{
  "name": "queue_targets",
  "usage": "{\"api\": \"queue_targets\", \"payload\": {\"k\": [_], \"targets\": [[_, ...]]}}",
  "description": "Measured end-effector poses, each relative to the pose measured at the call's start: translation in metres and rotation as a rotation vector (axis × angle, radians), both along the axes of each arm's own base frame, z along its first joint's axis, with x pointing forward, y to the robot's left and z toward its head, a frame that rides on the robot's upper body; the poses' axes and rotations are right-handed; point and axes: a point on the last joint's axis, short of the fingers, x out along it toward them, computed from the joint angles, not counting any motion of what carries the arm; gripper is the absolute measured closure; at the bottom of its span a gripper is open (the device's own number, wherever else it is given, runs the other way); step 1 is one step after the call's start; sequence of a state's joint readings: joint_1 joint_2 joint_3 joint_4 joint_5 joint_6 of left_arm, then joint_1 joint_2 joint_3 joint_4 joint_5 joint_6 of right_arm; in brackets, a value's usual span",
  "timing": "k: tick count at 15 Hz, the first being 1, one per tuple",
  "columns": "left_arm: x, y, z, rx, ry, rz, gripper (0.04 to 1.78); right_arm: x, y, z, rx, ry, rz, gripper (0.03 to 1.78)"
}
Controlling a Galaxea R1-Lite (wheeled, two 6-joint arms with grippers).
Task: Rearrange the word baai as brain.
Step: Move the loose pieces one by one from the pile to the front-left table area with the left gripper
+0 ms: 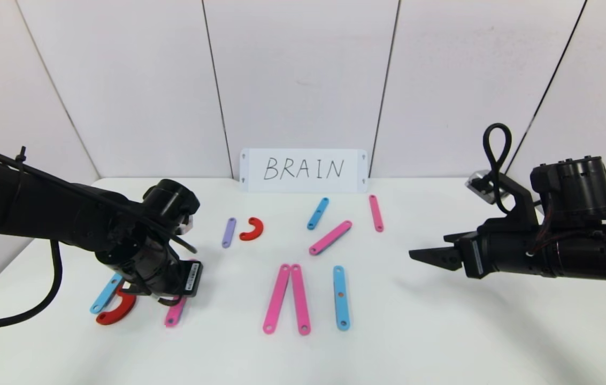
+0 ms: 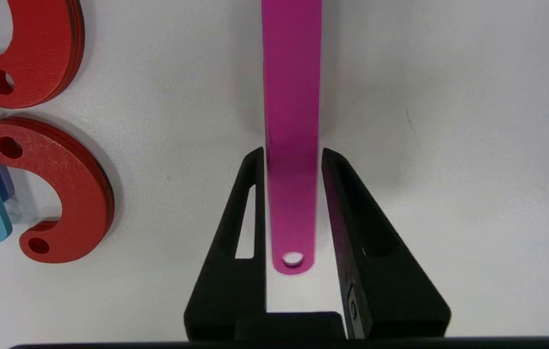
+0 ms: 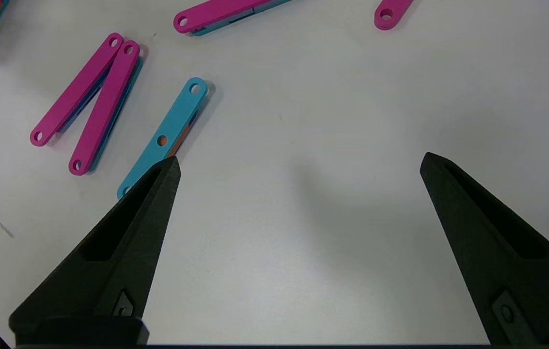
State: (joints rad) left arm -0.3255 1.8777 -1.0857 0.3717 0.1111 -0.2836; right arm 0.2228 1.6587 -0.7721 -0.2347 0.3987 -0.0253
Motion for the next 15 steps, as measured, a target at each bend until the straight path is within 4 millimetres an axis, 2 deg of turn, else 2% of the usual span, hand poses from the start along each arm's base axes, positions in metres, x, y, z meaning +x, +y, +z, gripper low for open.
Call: {"api": "queue_targets", "payload": {"k": [2,5,8,10,15], "targets": [[0.000,0.000,0.000,-0.004,0.003,0.000,1.06,0.000,0.000,0.000,0.000,0.000,-0.001,0.08],[0.000,0.000,0.000,-0.005,0.002,0.003,0.54,0.000,0.000,0.000,-0.001,0.001,0.000,0.08],[0.003,-0.001,0.006,-0.015,-0.022,0.000,0.20,0.000,0.000,0.000,-0.001,0.001,0.000,0.08],[0.006,-0.003,0.015,-0.026,-0.055,-0.002,0.09,0.000,0.000,0.000,0.000,0.001,0.001,0.08],[0.026,-0.011,0.049,-0.067,-0.188,-0.010,0.08,0.000,0.000,0.000,-0.001,0.001,-0.001,0.08]]}}
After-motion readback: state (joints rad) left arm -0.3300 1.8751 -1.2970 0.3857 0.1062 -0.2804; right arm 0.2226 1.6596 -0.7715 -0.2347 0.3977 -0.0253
